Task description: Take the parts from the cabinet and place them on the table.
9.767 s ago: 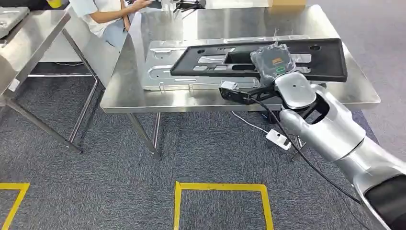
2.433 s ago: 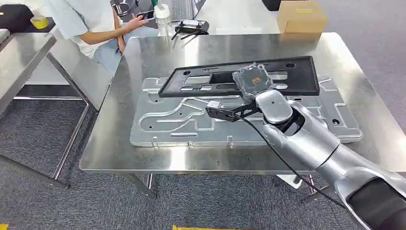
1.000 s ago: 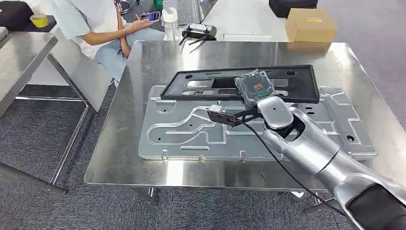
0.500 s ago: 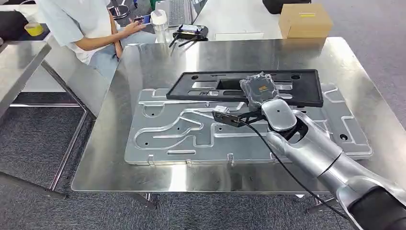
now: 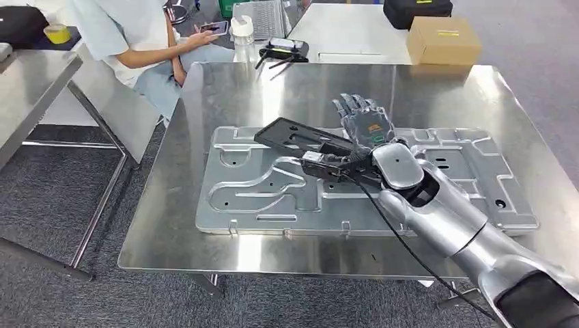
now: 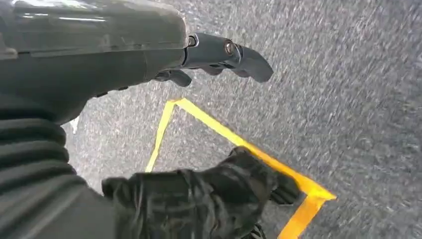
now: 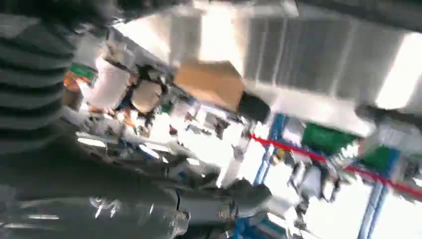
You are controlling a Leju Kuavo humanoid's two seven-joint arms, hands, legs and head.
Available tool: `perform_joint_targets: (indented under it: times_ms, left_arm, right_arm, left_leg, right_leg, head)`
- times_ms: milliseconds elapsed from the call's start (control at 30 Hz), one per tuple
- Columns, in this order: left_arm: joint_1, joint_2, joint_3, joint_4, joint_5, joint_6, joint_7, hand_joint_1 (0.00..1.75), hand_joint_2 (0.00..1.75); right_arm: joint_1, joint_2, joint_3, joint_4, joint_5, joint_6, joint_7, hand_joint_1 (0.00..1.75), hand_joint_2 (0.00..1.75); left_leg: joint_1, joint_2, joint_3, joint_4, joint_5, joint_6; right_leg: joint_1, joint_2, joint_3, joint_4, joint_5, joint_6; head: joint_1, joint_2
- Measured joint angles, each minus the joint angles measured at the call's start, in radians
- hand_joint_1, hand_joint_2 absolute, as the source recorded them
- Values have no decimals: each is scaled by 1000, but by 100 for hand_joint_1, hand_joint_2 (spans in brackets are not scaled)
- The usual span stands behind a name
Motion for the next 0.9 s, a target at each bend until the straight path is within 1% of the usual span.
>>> perform_joint_targets:
  times_ms: [33,100,133,167,267,300,333,367,400,433,467,500,533,567,600,633,667,700,733,767,800,833,867,900]
  left_arm:
    - [2,-2,0,0,-5,0,0,0,0]
    - [2,-4,0,0,-15,-2,0,0,0]
    - [1,-3,0,0,-14,-3,0,0,0]
    - [0,-3,0,0,-13,-3,0,0,0]
    - [2,-3,0,0,-11,-5,2,0,0]
    - [1,-2,0,0,-11,-5,2,0,0]
    - [2,-4,0,0,-11,-5,2,0,0]
    - [1,-4,0,0,-11,-5,2,0,0]
    - [0,-4,0,0,-11,-5,2,0,0]
    - [1,-4,0,0,-11,-5,2,0,0]
    - [2,-4,0,0,-11,-5,2,0,0]
    - [3,-6,0,0,-11,-7,2,0,0]
    - [3,-6,0,0,-11,-8,2,0,0]
    - [2,-5,0,0,-11,-9,3,0,0]
    - [2,-5,0,0,-11,-10,5,0,0]
    - [1,-5,0,0,-11,-11,5,0,0]
    - [0,-5,0,0,-11,-11,6,0,0]
    - [0,-5,0,0,-11,-11,6,0,0]
    - [0,-5,0,0,-11,-11,7,0,0]
    - [0,-5,0,0,-11,-11,7,0,0]
    - [0,-5,0,0,-11,-11,8,0,0]
    - [-1,-5,0,0,-11,-11,8,0,0]
    - [-2,-6,0,0,-11,-11,8,0,0]
    - [-4,-6,0,0,-11,-11,9,0,0]
  right_arm:
    - [1,0,0,0,-2,-1,0,0,0]
    - [-2,0,-2,0,-2,-7,-1,0,0]
    - [-1,0,-5,0,-2,-8,-1,0,0]
    - [-2,0,-5,-3,-4,-10,-1,0,0]
    - [1,-1,-13,-6,-5,-10,-1,0,0]
    - [0,-1,-16,-7,-5,-10,-1,0,0]
    - [0,-1,-18,-9,-5,-10,-1,0,0]
    - [-1,-1,-20,-11,-5,-10,0,0,0]
    - [-1,-1,-20,-13,-5,-10,0,0,0]
    - [2,-1,-20,-14,-5,-10,0,0,0]
    - [5,-1,-20,-14,-5,-10,0,0,0]
    - [8,-1,-20,-14,-5,-10,0,0,0]
    - [8,-1,-20,-14,-5,-10,0,0,0]
    - [8,-1,-20,-14,-5,-10,0,0,0]
    - [6,-1,-20,-15,-5,-10,0,0,0]
    - [6,-1,-21,-17,-5,-10,0,0,0]
    - [5,-1,-23,-17,-5,-10,0,0,0]
    - [6,-1,-23,-17,-5,-9,0,0,0]
    - [7,-1,-23,-17,-5,-9,0,0,0]
    - [7,-1,-23,-17,-5,-8,0,0,0]
    - [7,-3,-24,-17,-5,-8,0,0,0]
    - [7,-8,-25,-17,-5,-7,0,0,0]
    - [5,-8,-25,-19,-5,-3,0,0,0]
    - [4,-8,-25,-19,-5,-2,-1,0,0]
  left_leg:
    - [1,0,-1,4,-2,-2]
    - [2,-1,-2,19,-12,-11]
    - [1,-2,-7,31,-19,-18]
    - [-6,-4,-14,46,-26,-25]
    - [-3,-3,-12,39,-23,-33]
    - [-3,-2,-16,43,-28,-37]
    - [0,-2,-22,63,-44,-45]
    - [1,-1,-46,115,-77,-52]
    - [4,-1,-83,194,-115,-58]
    - [5,-1,-120,271,-145,-62]
    - [6,-1,-147,326,-164,-64]
    - [8,-1,-158,343,-157,-64]
    - [9,-1,-140,305,-127,-63]
    - [9,-1,-101,226,-83,-60]
    - [9,-1,-51,128,-37,-55]
    - [8,-2,-14,49,-19,-48]
    - [0,-3,-1,35,-27,-46]
    - [-1,-4,-6,34,-21,-41]
    - [-3,-4,-8,35,-19,-39]
    - [-4,-4,-8,34,-16,-33]
    - [-2,-2,-6,16,-4,-23]
    - [6,4,-3,4,8,-19]
    - [5,3,-7,-3,15,-10]
    - [4,4,-14,-3,21,-2]
  right_leg:
    - [-2,-1,23,-49,34,1]
    - [-5,-3,109,-213,111,2]
    - [-6,-4,132,-265,104,0]
    - [-2,-1,137,-266,105,-8]
    - [3,2,134,-264,107,-24]
    - [-4,1,137,-269,110,-31]
    - [-6,1,139,-272,110,-35]
    - [-7,1,139,-272,111,-39]
    - [-7,1,139,-272,111,-40]
    - [-7,1,139,-271,112,-41]
    - [-6,0,139,-270,113,-42]
    - [-6,0,138,-270,113,-42]
    - [-6,0,139,-270,113,-42]
    - [-6,0,139,-270,113,-42]
    - [-6,1,141,-270,113,-42]
    - [-7,1,141,-271,114,-41]
    - [-1,2,138,-272,116,-33]
    - [-2,3,136,-274,120,-27]
    - [-3,3,136,-278,124,-21]
    - [-4,3,139,-286,129,-13]
    - [0,5,140,-292,135,-4]
    - [-3,3,134,-277,114,-2]
    - [1,0,118,-241,72,-2]
    - [1,1,95,-170,19,-3]
  head:
    - [0,0]
    - [0,0]
    - [1,0]
    - [0,0]
    - [-2,0]
    - [0,0]
    - [-3,0]
    - [-9,0]
    - [-9,0]
    - [-9,0]
    - [-9,0]
    - [-9,0]
    - [-8,0]
    - [-9,0]
    - [-9,0]
    - [-9,0]
    - [-8,0]
    - [-8,0]
    - [-8,0]
    - [-8,0]
    - [-8,0]
    - [-6,0]
    - [-5,0]
    - [-4,0]
